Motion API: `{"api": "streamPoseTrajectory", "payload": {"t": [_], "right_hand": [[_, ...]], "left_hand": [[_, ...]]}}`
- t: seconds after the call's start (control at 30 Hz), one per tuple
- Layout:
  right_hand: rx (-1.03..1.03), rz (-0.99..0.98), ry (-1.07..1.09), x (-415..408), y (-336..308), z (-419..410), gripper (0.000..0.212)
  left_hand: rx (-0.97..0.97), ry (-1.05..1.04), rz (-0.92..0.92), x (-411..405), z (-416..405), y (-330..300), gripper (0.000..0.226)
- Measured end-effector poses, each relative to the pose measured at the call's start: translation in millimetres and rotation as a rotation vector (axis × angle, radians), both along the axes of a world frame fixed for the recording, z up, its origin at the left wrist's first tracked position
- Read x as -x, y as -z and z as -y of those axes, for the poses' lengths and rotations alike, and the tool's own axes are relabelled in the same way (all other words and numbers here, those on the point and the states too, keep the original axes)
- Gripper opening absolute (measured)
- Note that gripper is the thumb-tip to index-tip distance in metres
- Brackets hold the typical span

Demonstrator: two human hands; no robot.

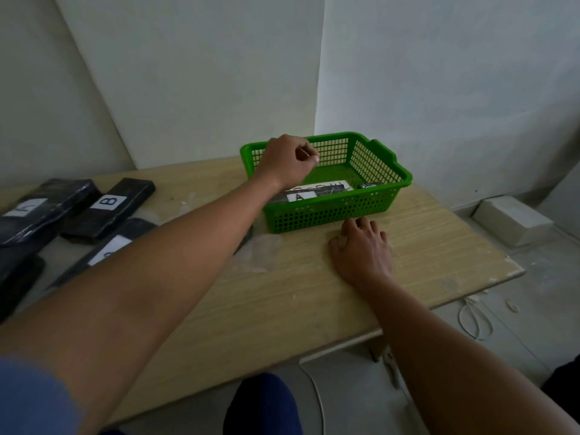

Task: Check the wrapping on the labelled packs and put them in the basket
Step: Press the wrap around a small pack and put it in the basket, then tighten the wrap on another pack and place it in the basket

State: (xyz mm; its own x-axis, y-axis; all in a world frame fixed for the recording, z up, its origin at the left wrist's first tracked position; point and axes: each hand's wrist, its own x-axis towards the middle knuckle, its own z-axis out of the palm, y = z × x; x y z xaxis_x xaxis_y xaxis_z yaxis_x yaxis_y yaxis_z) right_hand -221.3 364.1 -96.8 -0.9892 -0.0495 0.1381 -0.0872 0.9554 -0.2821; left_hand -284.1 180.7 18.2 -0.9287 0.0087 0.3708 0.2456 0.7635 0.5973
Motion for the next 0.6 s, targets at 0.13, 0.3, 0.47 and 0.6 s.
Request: {"api": "streamPoseTrajectory", "payload": {"t": [0.13, 0.3, 0.47, 0.6], "right_hand": [[0.023, 0.016, 0.052, -8.2, 0.5, 10.1, 0.035], [0.135, 0.034, 0.163, -30.0, 8.0, 35.6, 0.036], [0.099, 0.080, 0.193, -60.0, 11.6, 63.4, 0.050], [0.089, 0.128, 0.187, -87.0, 11.7, 99.4, 0.053]], "left_hand": [[0.028, -0.077, 0.004, -46.3, 64.6, -9.3, 0.013], [0.042, -0.206, 0.080, -94.5, 138.9, -6.6, 0.014], [0.021, -0.334, 0.237, -128.7, 192.0, 8.8, 0.017], [-0.103, -0.396, 0.355, -148.5, 221.0, 22.0, 0.033]]}}
